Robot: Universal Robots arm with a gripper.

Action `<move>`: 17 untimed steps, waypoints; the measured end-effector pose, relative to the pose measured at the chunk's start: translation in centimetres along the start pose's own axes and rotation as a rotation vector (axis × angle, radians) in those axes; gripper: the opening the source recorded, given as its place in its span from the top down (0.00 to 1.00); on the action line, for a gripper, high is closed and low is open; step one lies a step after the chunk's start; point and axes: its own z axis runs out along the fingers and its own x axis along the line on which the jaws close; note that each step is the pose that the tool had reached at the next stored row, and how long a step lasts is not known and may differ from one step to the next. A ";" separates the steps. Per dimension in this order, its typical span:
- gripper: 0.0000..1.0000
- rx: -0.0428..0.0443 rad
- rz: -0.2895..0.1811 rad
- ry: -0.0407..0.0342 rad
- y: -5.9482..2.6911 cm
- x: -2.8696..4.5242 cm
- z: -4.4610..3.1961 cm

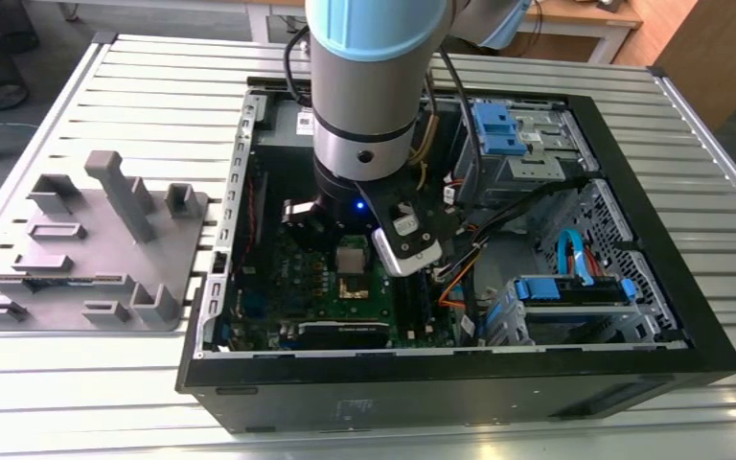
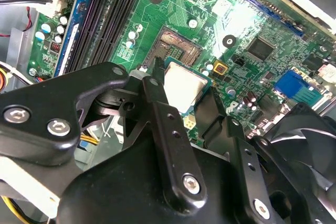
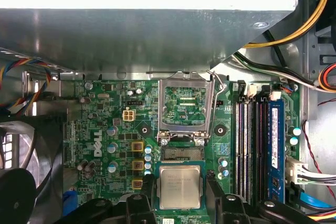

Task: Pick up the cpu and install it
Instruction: 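Place the cpu into insertion slot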

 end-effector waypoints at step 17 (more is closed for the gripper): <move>0.53 -0.0015 0.000 -0.0041 -0.82 0.00 1.26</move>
